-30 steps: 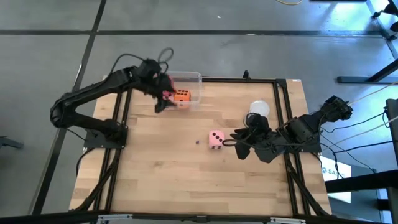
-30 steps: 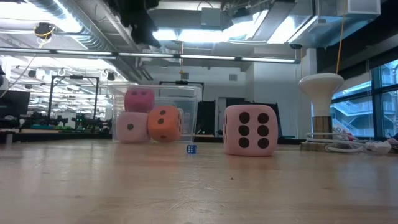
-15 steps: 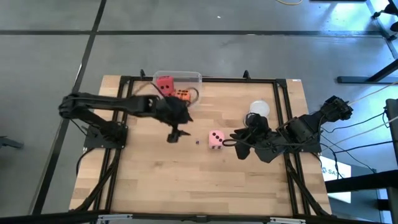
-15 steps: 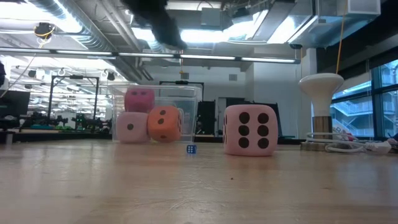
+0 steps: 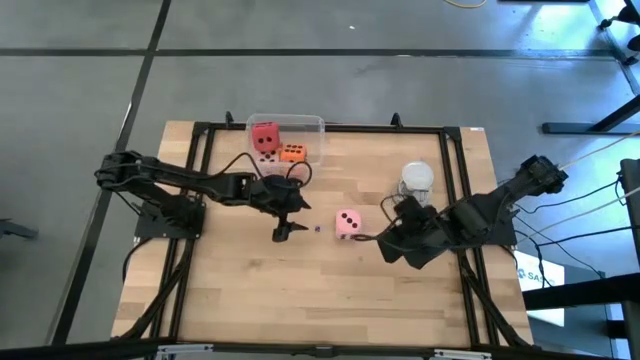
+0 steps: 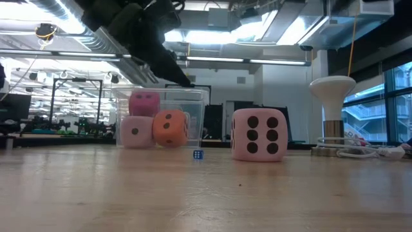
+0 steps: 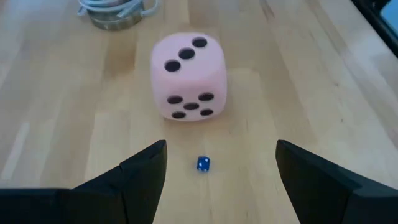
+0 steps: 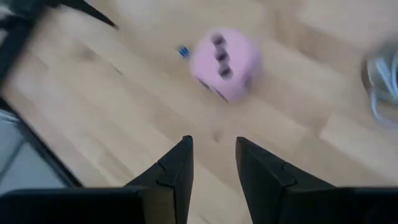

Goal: Pick & Place Dice
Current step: Put the small blue dice into the transparent bin

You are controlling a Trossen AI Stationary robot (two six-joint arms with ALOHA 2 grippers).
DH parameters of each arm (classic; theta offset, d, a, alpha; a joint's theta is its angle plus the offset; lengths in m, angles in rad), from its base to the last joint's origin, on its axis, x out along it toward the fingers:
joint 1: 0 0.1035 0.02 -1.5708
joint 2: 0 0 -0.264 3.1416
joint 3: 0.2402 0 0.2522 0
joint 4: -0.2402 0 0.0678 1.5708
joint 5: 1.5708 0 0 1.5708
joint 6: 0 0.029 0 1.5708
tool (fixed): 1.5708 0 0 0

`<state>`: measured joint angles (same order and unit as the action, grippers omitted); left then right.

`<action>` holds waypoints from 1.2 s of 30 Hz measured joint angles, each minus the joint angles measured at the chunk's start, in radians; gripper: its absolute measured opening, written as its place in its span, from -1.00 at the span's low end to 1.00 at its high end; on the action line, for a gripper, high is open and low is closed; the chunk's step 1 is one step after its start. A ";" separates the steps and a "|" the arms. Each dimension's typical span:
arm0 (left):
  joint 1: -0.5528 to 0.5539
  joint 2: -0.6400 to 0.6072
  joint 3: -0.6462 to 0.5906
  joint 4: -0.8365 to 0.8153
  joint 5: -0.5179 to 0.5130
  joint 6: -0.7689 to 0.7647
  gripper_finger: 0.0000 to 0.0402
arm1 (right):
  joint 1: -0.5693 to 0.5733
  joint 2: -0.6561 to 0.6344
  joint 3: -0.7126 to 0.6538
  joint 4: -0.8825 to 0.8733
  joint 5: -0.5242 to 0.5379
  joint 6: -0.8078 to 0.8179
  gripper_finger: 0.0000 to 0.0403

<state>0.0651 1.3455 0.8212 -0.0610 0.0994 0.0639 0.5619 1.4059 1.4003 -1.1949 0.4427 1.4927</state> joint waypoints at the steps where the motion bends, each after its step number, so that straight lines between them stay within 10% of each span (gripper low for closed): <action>1: 0.000 0.005 -0.002 0.004 0.000 0.007 0.42 | -0.001 0.000 -0.024 0.005 -0.020 0.024 -0.41; 16: -0.020 0.233 -0.002 0.118 0.062 0.063 0.42 | 0.071 -0.191 -0.285 0.426 0.132 0.019 -0.41; 36: -0.011 0.439 -0.002 0.311 0.032 0.071 0.42 | 0.091 -0.196 -0.317 0.445 0.152 0.038 -0.41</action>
<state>0.0544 1.7840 0.8192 0.2496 0.1313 0.1348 0.6525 1.2102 1.0828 -0.7502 0.5949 1.5302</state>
